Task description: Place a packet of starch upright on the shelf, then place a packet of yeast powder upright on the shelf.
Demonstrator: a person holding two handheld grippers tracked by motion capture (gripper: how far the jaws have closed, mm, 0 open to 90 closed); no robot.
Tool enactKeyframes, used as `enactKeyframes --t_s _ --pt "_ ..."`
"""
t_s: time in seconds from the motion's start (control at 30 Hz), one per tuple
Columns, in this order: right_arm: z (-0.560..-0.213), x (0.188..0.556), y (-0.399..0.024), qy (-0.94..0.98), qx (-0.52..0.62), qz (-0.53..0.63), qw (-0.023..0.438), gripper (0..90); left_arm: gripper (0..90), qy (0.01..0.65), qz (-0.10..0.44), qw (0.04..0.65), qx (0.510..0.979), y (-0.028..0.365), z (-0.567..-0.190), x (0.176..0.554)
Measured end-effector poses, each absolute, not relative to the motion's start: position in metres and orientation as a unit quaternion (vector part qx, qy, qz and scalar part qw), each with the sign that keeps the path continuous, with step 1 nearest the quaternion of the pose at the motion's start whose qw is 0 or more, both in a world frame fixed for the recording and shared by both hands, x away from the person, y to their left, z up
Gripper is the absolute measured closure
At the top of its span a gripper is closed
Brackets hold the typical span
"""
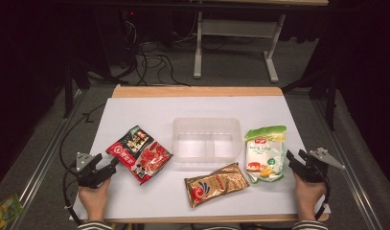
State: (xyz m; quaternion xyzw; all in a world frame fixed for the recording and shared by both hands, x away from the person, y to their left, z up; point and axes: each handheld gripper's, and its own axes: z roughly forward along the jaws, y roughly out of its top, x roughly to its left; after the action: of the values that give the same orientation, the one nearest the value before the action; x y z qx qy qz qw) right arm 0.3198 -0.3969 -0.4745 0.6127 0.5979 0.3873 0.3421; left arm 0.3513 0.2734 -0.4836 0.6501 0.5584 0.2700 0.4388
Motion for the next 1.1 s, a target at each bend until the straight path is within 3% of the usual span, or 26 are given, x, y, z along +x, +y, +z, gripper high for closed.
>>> enactKeyframes --t_s 1.1 --pt "-0.4739 0.3227 -0.3952 0.601 0.619 0.371 0.343 44.6 30.0 0.557 0.272 0.445 0.646 0.2737 -0.4837 0.3504"
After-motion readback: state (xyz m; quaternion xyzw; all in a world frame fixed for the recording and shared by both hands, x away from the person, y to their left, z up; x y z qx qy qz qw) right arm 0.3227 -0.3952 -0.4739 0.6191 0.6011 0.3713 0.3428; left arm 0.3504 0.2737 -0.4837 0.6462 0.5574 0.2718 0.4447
